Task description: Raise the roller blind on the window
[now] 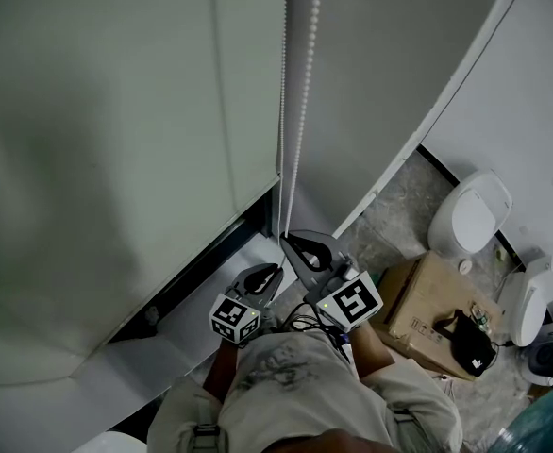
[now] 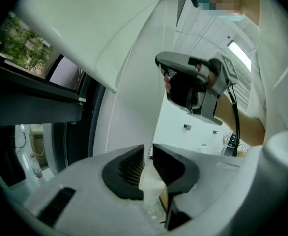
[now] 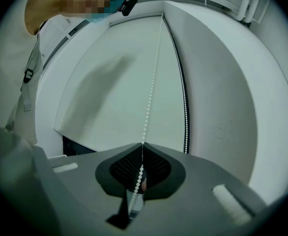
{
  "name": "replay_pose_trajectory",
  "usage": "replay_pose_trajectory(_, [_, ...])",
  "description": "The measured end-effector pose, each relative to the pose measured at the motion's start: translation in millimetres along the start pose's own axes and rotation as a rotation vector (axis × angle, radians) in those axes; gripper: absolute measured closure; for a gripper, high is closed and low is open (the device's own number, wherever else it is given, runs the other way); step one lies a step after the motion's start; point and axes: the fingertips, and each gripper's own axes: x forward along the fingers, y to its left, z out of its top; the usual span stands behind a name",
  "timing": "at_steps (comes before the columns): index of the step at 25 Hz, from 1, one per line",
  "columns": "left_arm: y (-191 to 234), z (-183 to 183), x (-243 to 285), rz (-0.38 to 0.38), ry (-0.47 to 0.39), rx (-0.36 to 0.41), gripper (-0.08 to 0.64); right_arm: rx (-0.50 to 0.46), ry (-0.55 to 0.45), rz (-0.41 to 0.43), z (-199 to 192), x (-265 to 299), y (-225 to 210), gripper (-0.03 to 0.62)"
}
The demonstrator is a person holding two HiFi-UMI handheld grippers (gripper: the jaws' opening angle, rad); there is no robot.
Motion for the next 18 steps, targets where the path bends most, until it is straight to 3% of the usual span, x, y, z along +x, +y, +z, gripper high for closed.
replay_pose_trajectory(3, [0, 30, -12, 0.023, -0.053, 0.013, 0.479, 0.008, 0.009, 0.0, -4, -2, 2, 0.581])
replay_pose_trajectory(7, [-6, 97, -29, 0.059, -0.13, 0.075, 0.463, 0.015, 0.037, -0.003, -9, -6, 2, 0.58])
replay_pose_trajectory(12, [-18, 173, -40, 0.046, -0.198, 0.14, 0.459, 0.005, -0.002, -0.006, 0, -2, -2, 0.58])
replay_pose_trajectory(18, [-30, 226, -39, 0.021, -0.242, 0.204, 0.447, 0.007, 0.002, -0.007, 1, 1, -4, 0.58])
